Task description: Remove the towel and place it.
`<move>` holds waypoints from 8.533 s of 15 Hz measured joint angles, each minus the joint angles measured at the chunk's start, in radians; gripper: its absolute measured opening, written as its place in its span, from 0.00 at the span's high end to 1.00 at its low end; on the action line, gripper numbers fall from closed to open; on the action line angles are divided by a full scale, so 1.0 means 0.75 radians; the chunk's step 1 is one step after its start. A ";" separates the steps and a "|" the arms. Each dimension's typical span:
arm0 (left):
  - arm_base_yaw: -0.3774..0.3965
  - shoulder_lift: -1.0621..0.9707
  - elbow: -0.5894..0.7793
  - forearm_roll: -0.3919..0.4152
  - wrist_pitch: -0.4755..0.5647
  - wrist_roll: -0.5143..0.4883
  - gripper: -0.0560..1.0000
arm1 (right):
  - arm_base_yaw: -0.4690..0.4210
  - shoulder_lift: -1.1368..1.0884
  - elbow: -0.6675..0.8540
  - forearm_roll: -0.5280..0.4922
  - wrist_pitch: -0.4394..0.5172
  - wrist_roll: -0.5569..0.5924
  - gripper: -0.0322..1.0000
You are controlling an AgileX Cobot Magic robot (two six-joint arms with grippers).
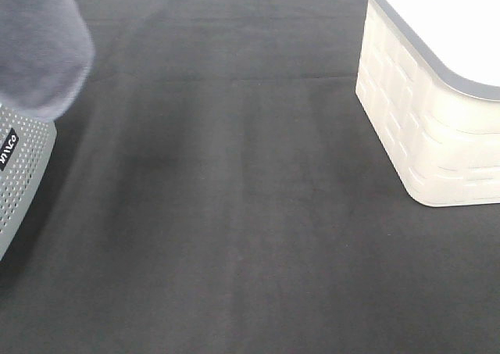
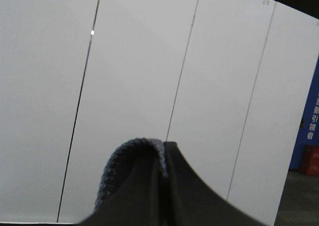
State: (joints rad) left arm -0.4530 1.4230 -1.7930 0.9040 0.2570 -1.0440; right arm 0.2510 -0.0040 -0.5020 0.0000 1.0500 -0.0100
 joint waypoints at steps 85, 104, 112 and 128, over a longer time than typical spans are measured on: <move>-0.181 0.501 -0.463 -0.973 0.859 0.901 0.95 | 0.219 2.029 -0.881 0.719 -0.385 -1.064 0.95; -0.017 0.093 0.737 0.091 0.104 -0.640 0.95 | 0.212 2.133 -1.411 -0.023 -0.405 -1.173 0.95; 0.389 0.473 0.543 0.137 -0.608 -0.593 0.95 | 0.199 2.503 -1.572 0.000 -0.960 -1.135 0.95; 0.119 0.388 1.308 -0.196 -0.547 -0.007 0.95 | 0.328 2.283 -0.537 0.040 -1.173 -1.381 0.95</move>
State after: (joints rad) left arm -0.3640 1.7140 -0.8120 0.7570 -0.1530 -1.0490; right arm 0.4970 1.7080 -0.9050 0.0300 0.1700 -1.0460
